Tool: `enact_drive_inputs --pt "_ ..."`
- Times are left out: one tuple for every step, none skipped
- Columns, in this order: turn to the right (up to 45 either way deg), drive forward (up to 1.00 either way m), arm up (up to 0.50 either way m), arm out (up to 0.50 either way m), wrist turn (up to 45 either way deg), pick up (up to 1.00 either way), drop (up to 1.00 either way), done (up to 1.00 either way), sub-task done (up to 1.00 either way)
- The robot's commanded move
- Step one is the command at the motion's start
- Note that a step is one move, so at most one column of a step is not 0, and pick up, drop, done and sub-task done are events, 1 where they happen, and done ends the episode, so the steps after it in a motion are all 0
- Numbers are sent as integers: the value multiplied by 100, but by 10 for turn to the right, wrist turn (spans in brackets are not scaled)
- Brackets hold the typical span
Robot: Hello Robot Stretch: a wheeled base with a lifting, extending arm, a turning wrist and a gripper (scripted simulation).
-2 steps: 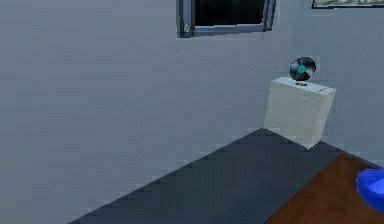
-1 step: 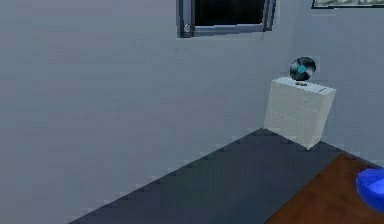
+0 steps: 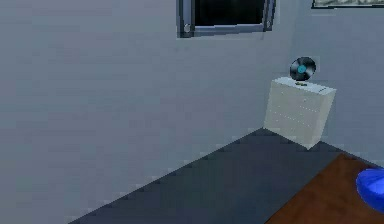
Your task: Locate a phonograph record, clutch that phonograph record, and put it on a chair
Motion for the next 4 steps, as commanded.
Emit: enact_drive_inputs --pt "0 0 10 0 0 0 0 0 0" --pt "0 0 20 0 0 0 0 0 0" --pt "0 0 0 0 -450 0 0 0 0" --pt "0 0 0 0 -450 0 0 0 0"
